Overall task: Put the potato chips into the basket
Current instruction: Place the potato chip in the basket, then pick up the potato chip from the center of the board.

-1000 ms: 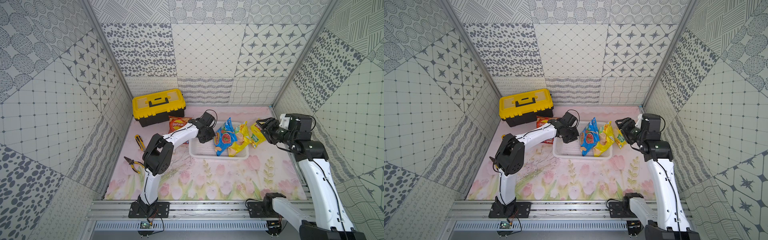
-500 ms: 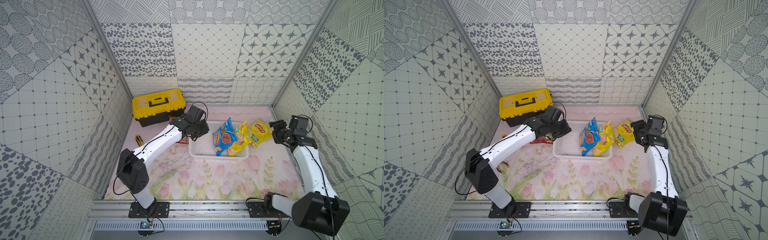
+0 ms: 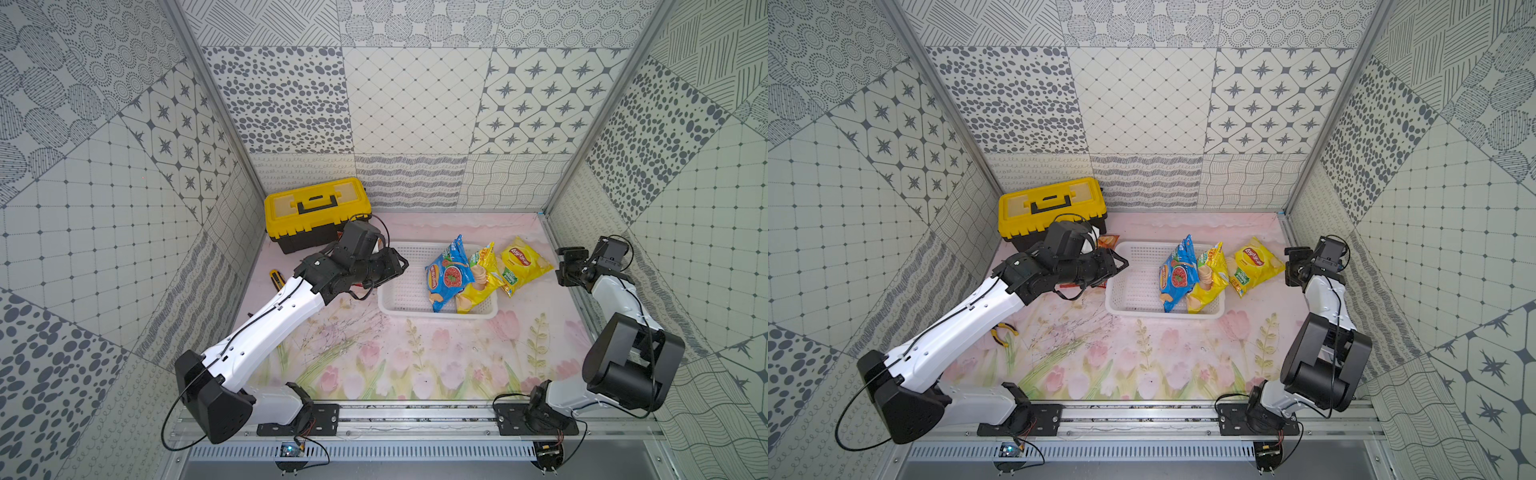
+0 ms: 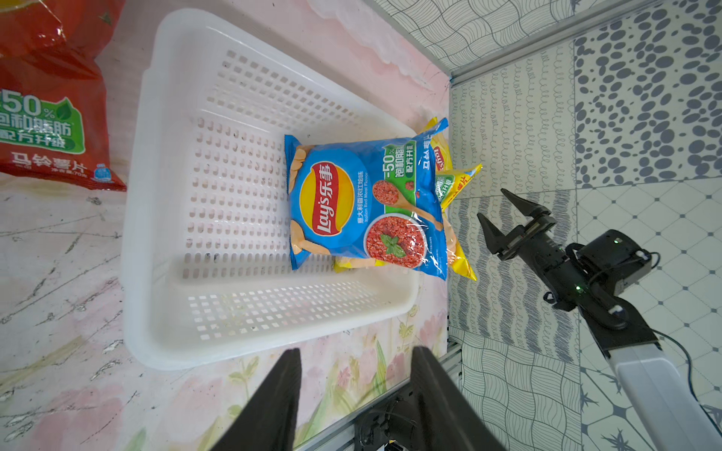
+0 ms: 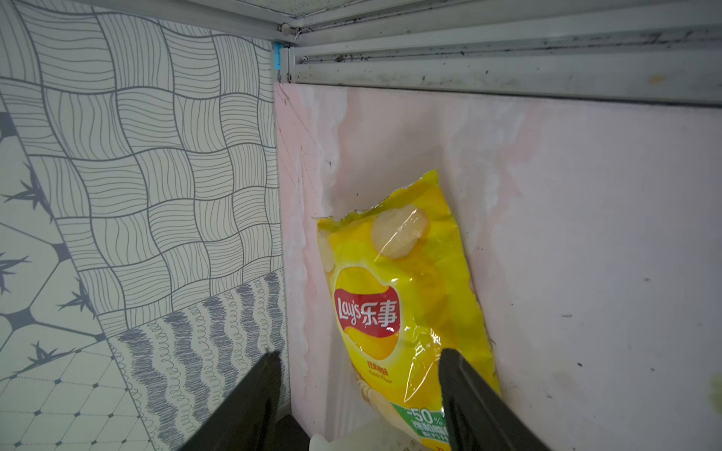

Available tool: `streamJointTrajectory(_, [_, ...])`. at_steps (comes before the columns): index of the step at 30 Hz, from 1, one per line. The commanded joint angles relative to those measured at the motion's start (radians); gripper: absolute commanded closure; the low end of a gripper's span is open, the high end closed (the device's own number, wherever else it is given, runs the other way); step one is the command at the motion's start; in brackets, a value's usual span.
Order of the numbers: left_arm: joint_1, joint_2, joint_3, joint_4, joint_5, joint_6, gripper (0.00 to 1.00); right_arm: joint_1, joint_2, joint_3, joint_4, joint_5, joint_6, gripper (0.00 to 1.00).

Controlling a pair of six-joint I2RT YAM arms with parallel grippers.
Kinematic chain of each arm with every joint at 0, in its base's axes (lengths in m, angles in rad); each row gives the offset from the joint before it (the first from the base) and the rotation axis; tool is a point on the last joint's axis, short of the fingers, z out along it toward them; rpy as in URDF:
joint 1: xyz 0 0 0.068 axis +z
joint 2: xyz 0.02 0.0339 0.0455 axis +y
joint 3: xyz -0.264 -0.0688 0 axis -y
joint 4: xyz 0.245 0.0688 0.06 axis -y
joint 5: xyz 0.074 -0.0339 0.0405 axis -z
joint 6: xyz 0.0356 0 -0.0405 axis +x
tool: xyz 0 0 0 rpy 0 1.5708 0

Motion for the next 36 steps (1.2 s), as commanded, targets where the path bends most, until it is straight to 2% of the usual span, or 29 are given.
streamJointTrajectory(1, [0.004,-0.089,-0.079,0.0,0.024,-0.019,0.48,-0.05,0.075,0.06,0.065,-0.07,-0.005,0.35])
streamJointTrajectory(9, [0.007,-0.191,-0.218,0.063,-0.02,-0.078,0.45,-0.088,0.252,0.235,-0.049,-0.102,-0.097,0.4])
streamJointTrajectory(12, [0.014,-0.181,-0.22,0.067,-0.02,-0.079,0.45,-0.087,0.307,0.279,-0.099,-0.095,-0.139,0.41])
streamJointTrajectory(20, [0.023,-0.116,-0.185,0.072,0.023,-0.09,0.45,-0.058,0.383,0.288,-0.079,-0.06,-0.145,0.41])
streamJointTrajectory(36, [0.032,-0.082,-0.193,0.077,0.044,-0.139,0.45,-0.015,0.512,0.384,-0.064,-0.003,-0.164,0.43])
